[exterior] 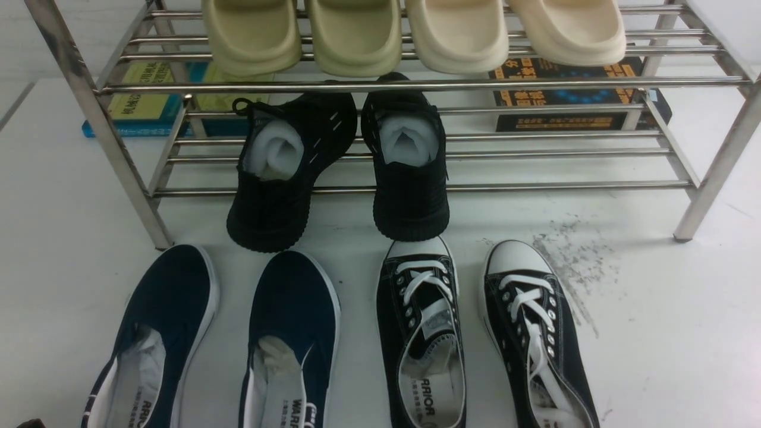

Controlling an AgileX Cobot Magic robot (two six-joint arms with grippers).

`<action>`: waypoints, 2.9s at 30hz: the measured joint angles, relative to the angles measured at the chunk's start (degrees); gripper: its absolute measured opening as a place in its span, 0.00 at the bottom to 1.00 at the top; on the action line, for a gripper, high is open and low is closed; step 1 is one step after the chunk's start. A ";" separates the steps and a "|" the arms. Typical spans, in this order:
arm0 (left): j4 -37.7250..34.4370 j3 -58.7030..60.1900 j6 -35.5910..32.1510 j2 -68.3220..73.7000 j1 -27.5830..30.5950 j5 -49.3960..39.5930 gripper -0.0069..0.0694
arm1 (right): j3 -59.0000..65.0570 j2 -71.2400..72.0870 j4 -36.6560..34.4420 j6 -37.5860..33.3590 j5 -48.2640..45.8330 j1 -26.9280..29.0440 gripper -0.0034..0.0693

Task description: Take the shoes off the shelf with your hand on the white table.

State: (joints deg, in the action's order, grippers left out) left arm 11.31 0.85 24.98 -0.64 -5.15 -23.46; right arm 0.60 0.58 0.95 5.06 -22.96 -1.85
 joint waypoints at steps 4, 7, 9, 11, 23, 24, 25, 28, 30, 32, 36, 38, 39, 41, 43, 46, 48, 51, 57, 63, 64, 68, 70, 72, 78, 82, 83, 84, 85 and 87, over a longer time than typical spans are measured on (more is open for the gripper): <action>-0.44 -0.14 2.41 0.00 0.00 -0.87 0.12 | 0.05 0.00 0.00 0.00 0.00 0.00 0.29; -0.31 -0.20 4.44 0.00 0.00 -1.32 0.13 | 0.06 0.00 0.00 0.00 0.00 0.00 0.29; -0.25 -0.20 5.16 0.00 0.00 -1.38 0.13 | 0.06 0.00 0.00 0.00 0.00 0.00 0.30; -0.25 -0.20 5.27 0.00 0.06 -1.44 0.13 | 0.06 0.00 0.03 0.00 0.00 0.00 0.30; 0.02 -0.20 5.37 0.00 3.63 -1.35 0.15 | 0.06 0.00 0.03 0.00 0.00 0.00 0.33; 0.02 -0.20 5.37 0.00 3.68 -1.35 0.15 | 0.06 0.00 0.03 0.00 0.00 0.00 0.33; 0.02 -0.20 5.37 0.00 3.68 -1.35 0.15 | 0.06 0.00 0.03 0.00 0.00 0.00 0.33; 0.02 -0.20 5.25 0.00 3.68 -1.35 0.15 | 0.06 0.00 0.03 0.00 0.00 0.00 0.33; 0.03 -0.20 5.25 0.00 3.68 -1.35 0.16 | 0.06 0.00 0.03 0.00 0.00 0.00 0.33; 0.08 -0.20 5.25 0.00 3.68 -1.35 0.16 | 0.06 0.00 0.03 0.00 0.00 0.00 0.34; 0.08 -0.20 5.25 0.00 3.68 -1.32 0.16 | 0.06 0.00 0.03 0.00 0.00 0.00 0.35; 0.15 -0.20 5.25 0.00 3.68 -1.28 0.17 | 0.06 0.00 0.03 0.00 0.00 0.00 0.35; 0.15 -0.20 5.25 0.00 3.68 -1.28 0.17 | 0.06 0.00 0.03 0.00 0.00 0.00 0.35; 0.21 -0.20 5.25 0.00 3.68 -1.28 0.17 | 0.06 0.00 0.03 0.00 0.00 0.00 0.36; 0.21 -0.20 5.25 0.00 3.68 -1.28 0.18 | 0.06 0.00 0.03 0.00 0.00 0.00 0.36; 0.21 -0.20 5.25 0.00 3.68 -1.28 0.18 | 0.06 0.00 0.03 0.00 0.00 0.00 0.37; 0.21 -0.20 5.25 0.00 3.68 -1.28 0.18 | 0.06 0.00 0.03 0.00 0.00 0.00 0.37; 0.21 -0.20 5.25 0.00 3.68 -1.28 0.19 | 0.06 0.00 0.03 0.00 0.00 0.00 0.37; 0.21 -0.20 5.25 0.00 3.68 -1.24 0.19 | 0.06 0.00 0.03 0.00 0.01 0.00 0.37; 0.21 -0.20 5.24 0.00 3.68 -1.24 0.20 | 0.06 0.00 0.03 0.00 0.01 0.00 0.37; 0.21 -0.20 5.24 0.00 3.68 -1.24 0.20 | 0.06 0.00 0.03 0.00 0.01 0.00 0.37; 0.21 -0.20 5.24 0.00 3.68 -1.24 0.21 | 0.06 0.00 0.03 0.00 0.01 0.00 0.37; 0.21 -0.20 5.24 0.00 3.68 -1.24 0.21 | 0.06 0.00 0.03 0.00 0.01 0.00 0.37; 0.21 -0.20 5.24 0.00 3.68 -1.24 0.21 | 0.06 0.00 0.03 0.00 0.01 0.00 0.37; 0.21 -0.20 5.24 0.00 3.68 -1.24 0.21 | 0.06 0.00 0.03 0.00 0.01 0.00 0.37; 0.21 -0.20 5.24 0.00 3.68 -1.24 0.21 | 0.06 0.00 0.03 0.00 0.01 0.00 0.37; 0.21 -0.20 5.24 0.00 3.68 -1.24 0.21 | 0.06 0.00 0.03 0.00 0.01 0.00 0.37; 0.21 -0.20 5.24 0.00 3.68 -1.24 0.21 | 0.06 0.00 0.03 0.00 0.01 0.00 0.37; 0.21 -0.20 5.24 0.00 3.68 -1.24 0.21 | 0.06 0.00 0.03 0.00 0.01 0.00 0.37; 0.21 -0.20 5.24 0.00 3.68 -1.24 0.21 | 0.06 0.00 0.03 0.00 0.01 0.00 0.37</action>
State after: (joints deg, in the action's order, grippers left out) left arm 11.52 0.65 30.22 -0.64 -1.47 -24.70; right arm 0.65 0.58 0.98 5.06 -22.94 -1.85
